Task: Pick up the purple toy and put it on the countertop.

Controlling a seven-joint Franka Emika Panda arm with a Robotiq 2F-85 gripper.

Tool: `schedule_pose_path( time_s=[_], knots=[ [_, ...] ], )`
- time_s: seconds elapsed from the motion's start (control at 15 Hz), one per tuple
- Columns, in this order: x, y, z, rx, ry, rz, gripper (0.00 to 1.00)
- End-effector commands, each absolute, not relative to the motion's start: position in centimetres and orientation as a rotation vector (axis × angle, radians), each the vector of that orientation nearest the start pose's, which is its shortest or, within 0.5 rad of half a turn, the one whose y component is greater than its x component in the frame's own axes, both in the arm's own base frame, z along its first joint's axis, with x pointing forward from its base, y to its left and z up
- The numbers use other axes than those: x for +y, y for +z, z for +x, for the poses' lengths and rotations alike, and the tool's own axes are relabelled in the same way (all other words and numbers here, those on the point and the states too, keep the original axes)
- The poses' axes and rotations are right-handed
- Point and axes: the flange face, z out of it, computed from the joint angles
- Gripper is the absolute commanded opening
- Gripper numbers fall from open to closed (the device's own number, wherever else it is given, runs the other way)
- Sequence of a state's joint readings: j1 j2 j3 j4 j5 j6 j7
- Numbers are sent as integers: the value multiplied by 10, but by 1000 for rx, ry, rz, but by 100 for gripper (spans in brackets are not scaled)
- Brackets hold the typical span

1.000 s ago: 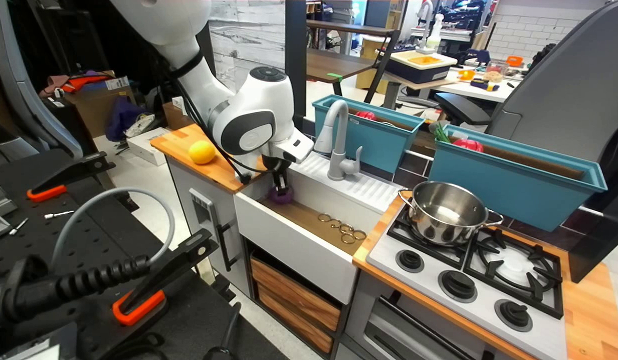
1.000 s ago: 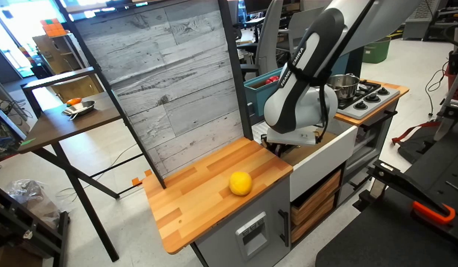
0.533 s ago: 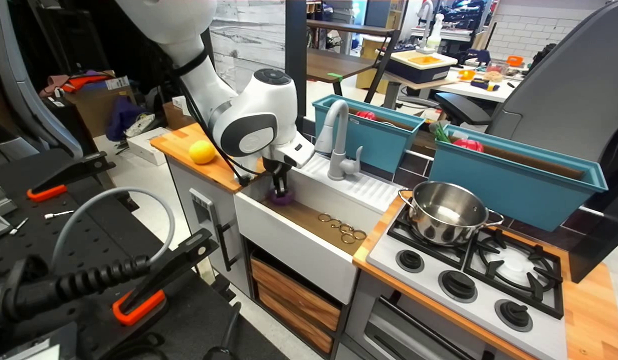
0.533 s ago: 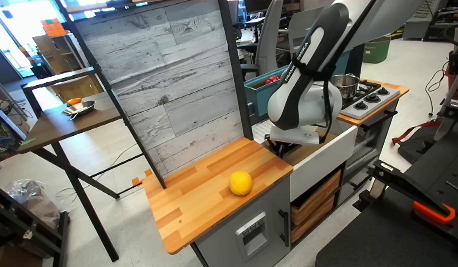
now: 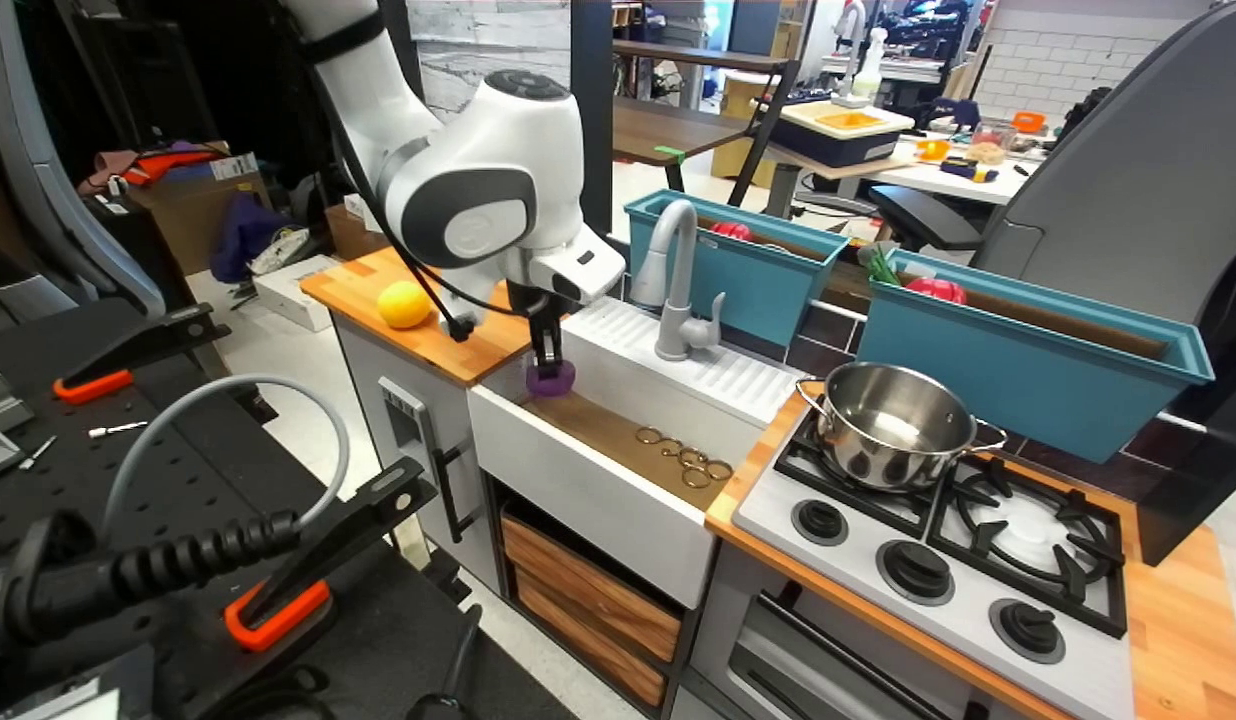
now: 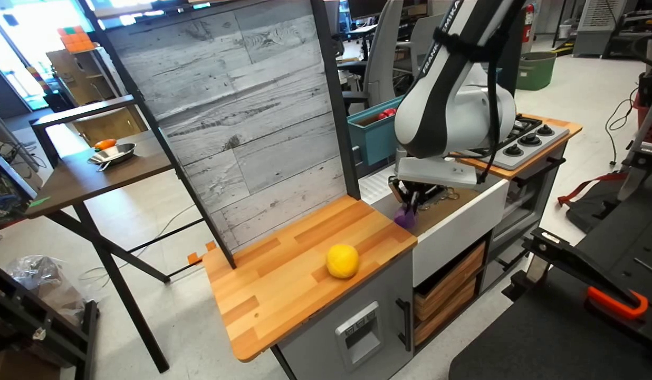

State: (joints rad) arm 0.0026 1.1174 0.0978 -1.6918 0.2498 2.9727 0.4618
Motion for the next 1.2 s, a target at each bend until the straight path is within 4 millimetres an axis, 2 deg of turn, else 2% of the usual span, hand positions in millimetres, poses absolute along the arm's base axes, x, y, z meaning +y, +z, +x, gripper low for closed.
schedule_pose_path(
  time_s=[0.0,0.27,0.4,0.47,0.67,1.13],
  knots=[
    [55,46,605,960,-293,-2733,3],
    [96,113,603,963,-388,-2597,3],
    [123,131,603,956,-359,-2539,3],
    [134,132,603,954,-336,-2519,3],
    [152,116,601,972,-270,-2492,3],
    [146,41,599,1053,-188,-2531,3]
  ],
)
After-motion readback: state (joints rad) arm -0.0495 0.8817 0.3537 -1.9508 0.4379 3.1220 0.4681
